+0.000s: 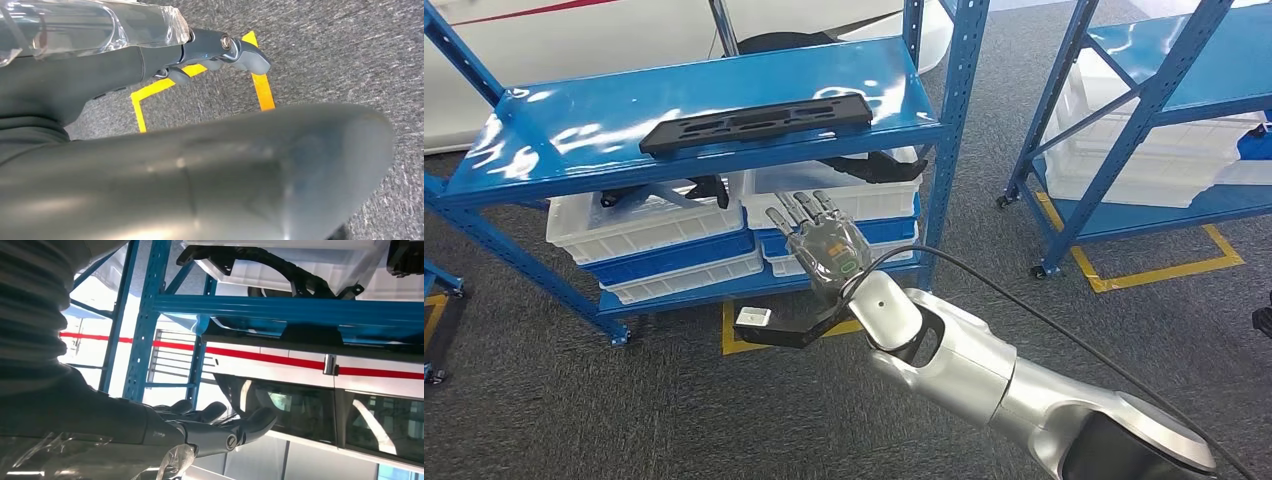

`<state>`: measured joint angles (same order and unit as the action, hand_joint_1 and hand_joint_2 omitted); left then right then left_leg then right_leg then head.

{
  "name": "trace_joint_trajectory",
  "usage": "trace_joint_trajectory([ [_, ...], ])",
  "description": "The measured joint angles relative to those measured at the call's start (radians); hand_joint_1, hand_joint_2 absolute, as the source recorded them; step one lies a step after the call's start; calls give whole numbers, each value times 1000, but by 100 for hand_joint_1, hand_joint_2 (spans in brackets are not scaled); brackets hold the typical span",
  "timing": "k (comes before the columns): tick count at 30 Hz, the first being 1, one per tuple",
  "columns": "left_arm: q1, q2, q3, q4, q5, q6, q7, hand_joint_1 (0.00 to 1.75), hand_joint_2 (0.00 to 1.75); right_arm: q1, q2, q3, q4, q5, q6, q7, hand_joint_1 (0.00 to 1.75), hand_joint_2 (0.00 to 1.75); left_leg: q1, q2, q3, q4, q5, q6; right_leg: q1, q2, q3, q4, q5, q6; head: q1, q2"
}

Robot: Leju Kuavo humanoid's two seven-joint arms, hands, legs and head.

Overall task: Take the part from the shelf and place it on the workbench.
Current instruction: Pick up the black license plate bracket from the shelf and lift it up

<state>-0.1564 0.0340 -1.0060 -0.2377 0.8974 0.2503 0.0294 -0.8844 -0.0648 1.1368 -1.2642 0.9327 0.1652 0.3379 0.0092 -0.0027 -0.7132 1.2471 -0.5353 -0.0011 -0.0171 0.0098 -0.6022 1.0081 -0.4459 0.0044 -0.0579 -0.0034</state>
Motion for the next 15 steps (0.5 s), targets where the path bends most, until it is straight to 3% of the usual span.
trace_joint_trajectory([
  [1,1,0,0,0,0,0,0,0,0,0,1,2,0,0,0,-3,0,175,0,0,-19,29,0,0,1,1,1,0,-1,-1,0,0],
  [2,2,0,0,0,-1,0,0,0,0,0,3,4,0,0,0,-6,0,175,-1,0,-19,17,18,3,2,2,3,0,-2,-2,0,0],
  [4,1,0,0,0,-1,0,0,0,0,-2,11,7,0,0,0,-13,0,175,-4,-1,33,-111,90,15,4,6,9,0,-6,-2,0,0],
  [6,-1,1,0,0,-1,1,0,0,0,-5,22,9,0,0,0,-19,0,175,-11,-1,91,-235,135,29,7,9,12,-1,-10,1,0,0],
  [9,-5,1,0,0,-1,1,-2,0,0,-10,40,17,3,0,-4,-33,0,175,-18,-1,111,-273,138,36,5,10,14,-6,-12,13,0,0],
  [11,-5,0,0,0,-1,2,-2,0,0,-14,54,22,8,-1,-9,-44,0,175,-13,0,122,-287,142,40,6,5,12,9,-25,22,0,0],
  [13,-8,-1,0,0,-2,2,-2,0,0,-20,66,26,13,-2,-14,-52,0,175,-7,1,135,-298,144,46,8,2,-27,97,-70,28,2,0],
  [15,-11,-2,0,0,-2,3,-2,0,0,-22,75,33,20,-3,-17,-58,0,175,-6,1,139,-299,141,49,8,1,-98,230,-120,31,3,0],
])
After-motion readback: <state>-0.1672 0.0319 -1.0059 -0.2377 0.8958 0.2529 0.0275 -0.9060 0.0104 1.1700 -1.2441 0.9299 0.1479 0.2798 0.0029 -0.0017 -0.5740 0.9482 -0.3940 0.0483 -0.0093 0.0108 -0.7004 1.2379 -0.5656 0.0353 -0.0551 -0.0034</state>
